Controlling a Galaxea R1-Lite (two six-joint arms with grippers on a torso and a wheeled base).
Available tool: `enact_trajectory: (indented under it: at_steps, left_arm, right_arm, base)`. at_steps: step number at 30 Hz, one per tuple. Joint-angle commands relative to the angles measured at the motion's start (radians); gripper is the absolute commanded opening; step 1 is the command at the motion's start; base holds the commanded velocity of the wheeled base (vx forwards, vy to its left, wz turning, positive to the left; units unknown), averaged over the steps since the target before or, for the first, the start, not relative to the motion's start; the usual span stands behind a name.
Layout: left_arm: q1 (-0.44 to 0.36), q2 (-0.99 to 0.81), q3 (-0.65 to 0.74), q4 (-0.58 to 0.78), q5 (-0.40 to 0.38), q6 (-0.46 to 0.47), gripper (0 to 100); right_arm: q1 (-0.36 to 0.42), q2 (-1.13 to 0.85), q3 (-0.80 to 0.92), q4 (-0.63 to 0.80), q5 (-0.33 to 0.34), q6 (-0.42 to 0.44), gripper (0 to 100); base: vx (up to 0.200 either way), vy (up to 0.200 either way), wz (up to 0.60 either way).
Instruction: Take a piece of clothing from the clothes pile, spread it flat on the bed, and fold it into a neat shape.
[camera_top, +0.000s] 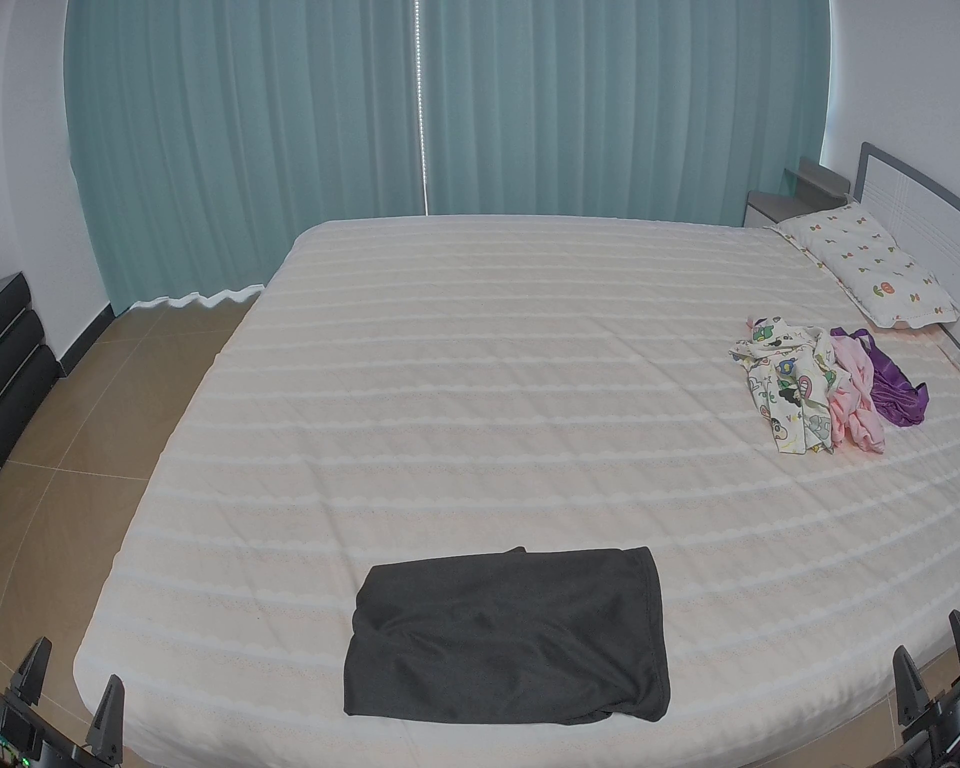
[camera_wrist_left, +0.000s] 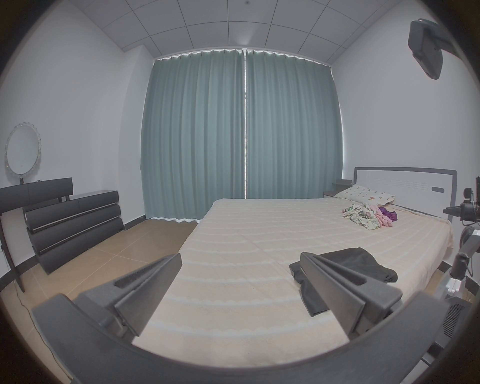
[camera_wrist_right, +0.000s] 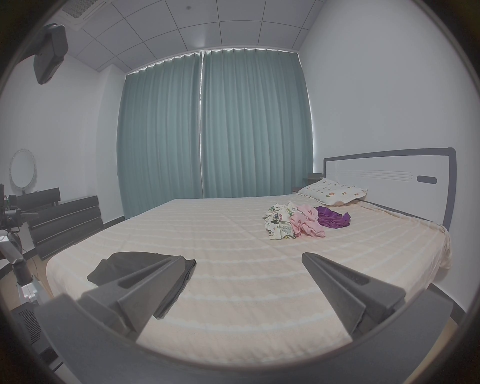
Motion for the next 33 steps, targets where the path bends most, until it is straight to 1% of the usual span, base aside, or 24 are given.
enact_trajectory:
  at_steps: [1, 33]
  left_arm:
    - [0.0, -0.013, 0.016, 0.0, 0.0, 0.0, 100]
    - [0.0, -0.013, 0.016, 0.0, 0.0, 0.0, 100]
  right_arm:
    - [0.0, -0.014, 0.018, 0.0, 0.0, -0.001, 100]
    - [0.0, -0.014, 0.018, 0.0, 0.0, -0.005, 100]
  base:
    - [0.0, 0.0, 0.0]
    - [0.0, 0.0, 0.0]
